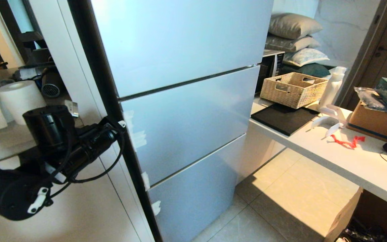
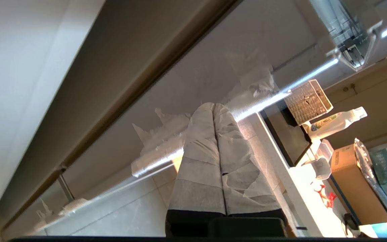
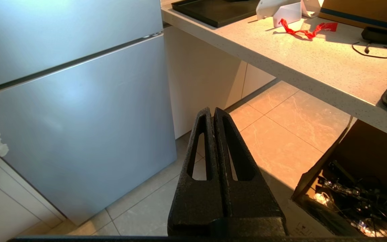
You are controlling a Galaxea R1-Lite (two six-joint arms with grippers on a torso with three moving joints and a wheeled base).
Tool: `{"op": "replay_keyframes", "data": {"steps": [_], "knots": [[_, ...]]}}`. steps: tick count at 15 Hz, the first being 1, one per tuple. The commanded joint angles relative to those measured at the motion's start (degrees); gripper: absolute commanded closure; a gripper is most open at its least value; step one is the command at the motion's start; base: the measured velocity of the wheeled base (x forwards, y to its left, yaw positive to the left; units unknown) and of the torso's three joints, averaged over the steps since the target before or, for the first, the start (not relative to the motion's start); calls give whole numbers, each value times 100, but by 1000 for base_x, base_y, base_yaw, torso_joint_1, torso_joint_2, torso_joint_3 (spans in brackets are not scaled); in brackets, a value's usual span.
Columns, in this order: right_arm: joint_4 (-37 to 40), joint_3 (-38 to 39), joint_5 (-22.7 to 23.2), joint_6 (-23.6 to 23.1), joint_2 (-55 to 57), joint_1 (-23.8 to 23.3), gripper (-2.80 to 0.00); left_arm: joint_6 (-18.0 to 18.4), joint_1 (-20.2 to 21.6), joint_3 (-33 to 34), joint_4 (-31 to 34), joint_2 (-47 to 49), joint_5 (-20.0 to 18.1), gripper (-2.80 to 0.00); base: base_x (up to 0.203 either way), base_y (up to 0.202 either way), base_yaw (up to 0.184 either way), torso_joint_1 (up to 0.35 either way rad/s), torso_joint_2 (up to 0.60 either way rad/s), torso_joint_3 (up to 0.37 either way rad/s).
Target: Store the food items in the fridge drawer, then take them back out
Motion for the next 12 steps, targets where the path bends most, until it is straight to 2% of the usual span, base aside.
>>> {"op": "replay_keyframes", "data": {"steps": [1, 4, 9, 10, 12], "knots": [[1, 0, -3, 2, 7, 0, 0, -137, -126, -14, -24, 43, -50, 0, 0, 0, 0, 0, 0, 0], [1, 0, -3, 2, 7, 0, 0, -155, -153, 57, -43, 202, -41, 0, 0, 0, 0, 0, 0, 0], [1, 0, -3, 2, 7, 0, 0, -102, -389, 436, -520, 245, 2, 0, 0, 0, 0, 0, 0, 0], [1, 0, -3, 2, 7, 0, 0, -106, -388, 479, -525, 215, 50, 0, 0, 0, 0, 0, 0, 0], [1, 0, -3, 2, 7, 0, 0, -96, -380, 536, -532, -42, 451, 0, 0, 0, 0, 0, 0, 0]]}}
